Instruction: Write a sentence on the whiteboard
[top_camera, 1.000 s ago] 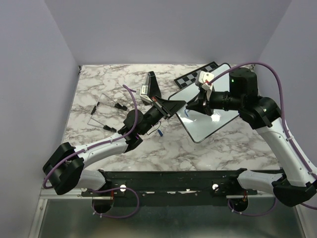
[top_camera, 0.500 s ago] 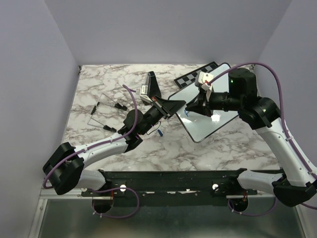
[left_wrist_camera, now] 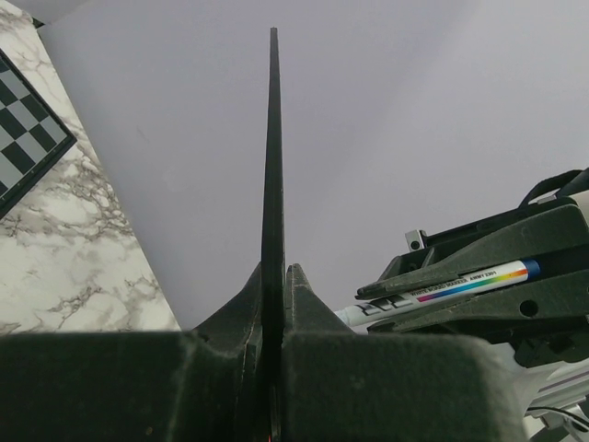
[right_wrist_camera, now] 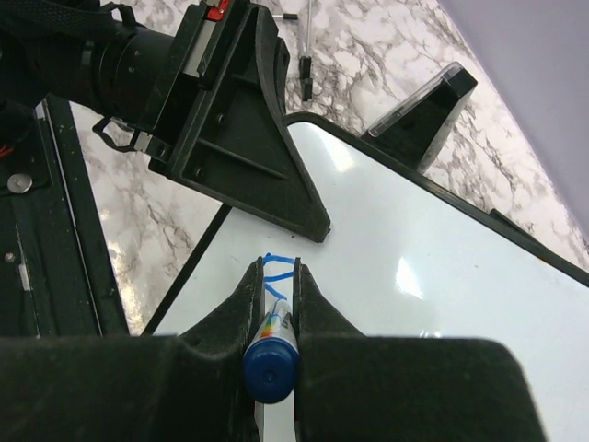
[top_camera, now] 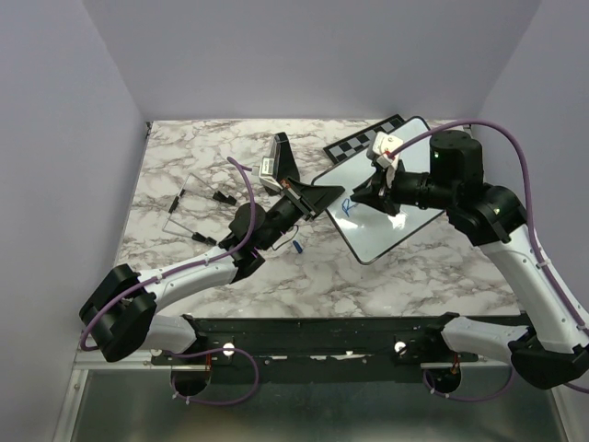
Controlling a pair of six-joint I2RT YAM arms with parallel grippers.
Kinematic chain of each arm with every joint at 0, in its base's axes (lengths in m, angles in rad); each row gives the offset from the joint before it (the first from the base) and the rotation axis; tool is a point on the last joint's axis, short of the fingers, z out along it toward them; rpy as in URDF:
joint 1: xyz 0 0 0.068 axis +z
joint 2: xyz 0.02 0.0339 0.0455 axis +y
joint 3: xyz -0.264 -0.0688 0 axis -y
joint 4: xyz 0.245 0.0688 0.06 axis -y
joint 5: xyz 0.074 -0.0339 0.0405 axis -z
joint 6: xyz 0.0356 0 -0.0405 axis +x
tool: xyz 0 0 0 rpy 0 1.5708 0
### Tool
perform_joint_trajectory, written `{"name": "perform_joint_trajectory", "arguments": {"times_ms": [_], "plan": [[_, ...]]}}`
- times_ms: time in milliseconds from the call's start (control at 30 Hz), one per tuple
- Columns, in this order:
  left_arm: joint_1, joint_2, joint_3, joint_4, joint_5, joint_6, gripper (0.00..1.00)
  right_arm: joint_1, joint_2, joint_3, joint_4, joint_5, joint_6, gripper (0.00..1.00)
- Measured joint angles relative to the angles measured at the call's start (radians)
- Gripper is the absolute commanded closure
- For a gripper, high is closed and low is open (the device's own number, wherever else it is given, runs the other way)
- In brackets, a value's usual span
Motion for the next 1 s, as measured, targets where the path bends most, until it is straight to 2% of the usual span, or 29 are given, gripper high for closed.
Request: {"name": "perform_joint_trajectory", "arguments": {"times_ms": [600,1000], "plan": [[0.006,0.000,-0.002,-0.001,0.000,0.000,1.00,0.001,-0.003,-0.016,-0.029,-0.079,-0.012,0.99],[0.013,0.000,-0.003,-0.008,-0.003,0.001,1.00,0.007,0.049,0.002,-0.020,-0.126,0.011,0.99]]}}
